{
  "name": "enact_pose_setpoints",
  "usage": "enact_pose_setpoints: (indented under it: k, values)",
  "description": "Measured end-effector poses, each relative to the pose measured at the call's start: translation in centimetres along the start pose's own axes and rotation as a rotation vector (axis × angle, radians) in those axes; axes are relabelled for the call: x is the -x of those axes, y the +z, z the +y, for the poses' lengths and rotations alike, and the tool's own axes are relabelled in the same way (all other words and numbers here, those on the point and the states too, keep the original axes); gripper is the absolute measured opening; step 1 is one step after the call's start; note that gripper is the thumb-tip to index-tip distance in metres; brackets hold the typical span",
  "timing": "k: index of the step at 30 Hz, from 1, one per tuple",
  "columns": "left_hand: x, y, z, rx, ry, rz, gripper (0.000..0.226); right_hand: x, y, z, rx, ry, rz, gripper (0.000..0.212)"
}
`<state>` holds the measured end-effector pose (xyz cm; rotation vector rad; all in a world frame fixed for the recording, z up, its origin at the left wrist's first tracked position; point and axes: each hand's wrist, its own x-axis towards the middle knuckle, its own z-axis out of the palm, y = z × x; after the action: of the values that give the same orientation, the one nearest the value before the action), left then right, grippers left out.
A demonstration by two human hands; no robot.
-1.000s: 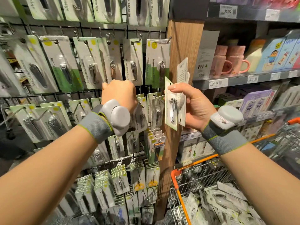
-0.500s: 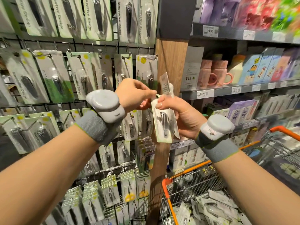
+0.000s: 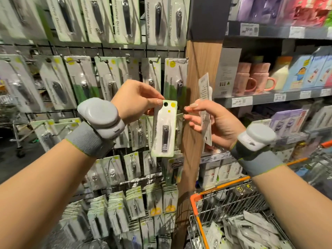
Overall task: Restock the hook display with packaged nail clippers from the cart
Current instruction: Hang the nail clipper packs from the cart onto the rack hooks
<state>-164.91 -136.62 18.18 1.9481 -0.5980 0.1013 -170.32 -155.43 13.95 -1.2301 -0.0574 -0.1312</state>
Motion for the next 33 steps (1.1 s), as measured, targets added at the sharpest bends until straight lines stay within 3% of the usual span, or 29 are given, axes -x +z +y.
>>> enact_pose_setpoints:
  k: [10,18,24,29,33]
  values:
    - [2.1,-3.6,-2.9,-0.165,-0.006,-0.048,0.008,-0.7,4.5,2.6,0.117,0.050,-0.158,0.019]
    - [0.6,-5.2,-4.6,-0.326,0.029,-0.155,0.013,-1.1,7.1,3.8,0.248,0.050,-0.035,0.010]
    - [0.3,-5.1,-4.1,-0.574,0.182,-0.210,0.003,-1.6,7.4,3.9,0.389,0.088,-0.002,0.057]
    - [0.4,-4.8,-4.0,-0.651,0.218,-0.217,0.003,-1.7,7.5,3.7,0.449,0.085,-0.015,0.026]
    - [0.4,-4.7,-4.2,-0.649,0.202,-0.255,0.005,-1.9,7.4,3.4,0.485,0.094,-0.026,0.024]
